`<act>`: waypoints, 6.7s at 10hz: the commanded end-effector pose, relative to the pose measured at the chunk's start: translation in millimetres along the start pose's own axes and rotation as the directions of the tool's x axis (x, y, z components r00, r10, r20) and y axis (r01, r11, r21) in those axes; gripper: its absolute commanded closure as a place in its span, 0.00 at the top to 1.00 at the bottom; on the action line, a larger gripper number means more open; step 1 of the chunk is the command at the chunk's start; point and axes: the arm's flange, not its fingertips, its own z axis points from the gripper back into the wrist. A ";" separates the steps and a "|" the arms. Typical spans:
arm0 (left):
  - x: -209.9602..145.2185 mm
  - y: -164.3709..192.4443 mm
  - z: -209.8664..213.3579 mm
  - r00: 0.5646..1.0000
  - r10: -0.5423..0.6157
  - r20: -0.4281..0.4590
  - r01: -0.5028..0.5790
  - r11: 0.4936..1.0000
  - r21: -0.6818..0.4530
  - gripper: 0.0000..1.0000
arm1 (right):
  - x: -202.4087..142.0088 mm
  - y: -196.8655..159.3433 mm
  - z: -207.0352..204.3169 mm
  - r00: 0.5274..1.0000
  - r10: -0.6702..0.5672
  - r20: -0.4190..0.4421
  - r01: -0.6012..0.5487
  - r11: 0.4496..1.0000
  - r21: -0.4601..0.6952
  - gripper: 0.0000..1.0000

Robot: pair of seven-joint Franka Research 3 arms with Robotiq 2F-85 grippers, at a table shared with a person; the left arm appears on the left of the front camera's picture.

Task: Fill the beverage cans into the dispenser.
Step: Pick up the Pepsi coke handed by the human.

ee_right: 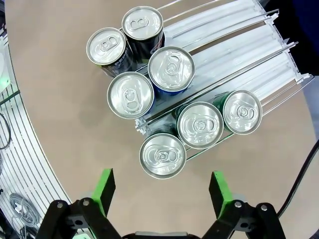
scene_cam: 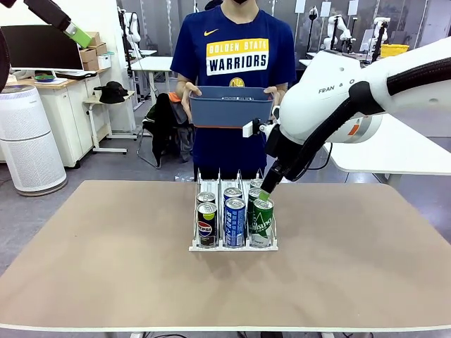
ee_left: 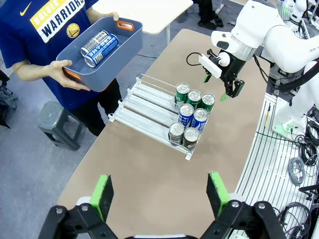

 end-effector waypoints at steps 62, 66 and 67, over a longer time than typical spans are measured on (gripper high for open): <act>-0.7 -0.5 -0.1 1.000 0.007 -0.012 -0.007 1.000 0.002 1.00 | -29.1 -70.9 353.0 0.925 -0.004 0.381 0.036 0.996 -0.076 1.00; -0.7 -0.5 -0.1 1.000 0.007 -0.012 -0.007 1.000 0.002 1.00 | -29.1 -70.9 353.0 0.925 -0.004 0.381 0.036 0.996 -0.076 1.00; -0.7 -0.5 -0.1 1.000 0.007 -0.012 -0.007 1.000 0.002 1.00 | -29.1 -70.9 353.0 0.925 -0.004 0.381 0.036 0.996 -0.076 1.00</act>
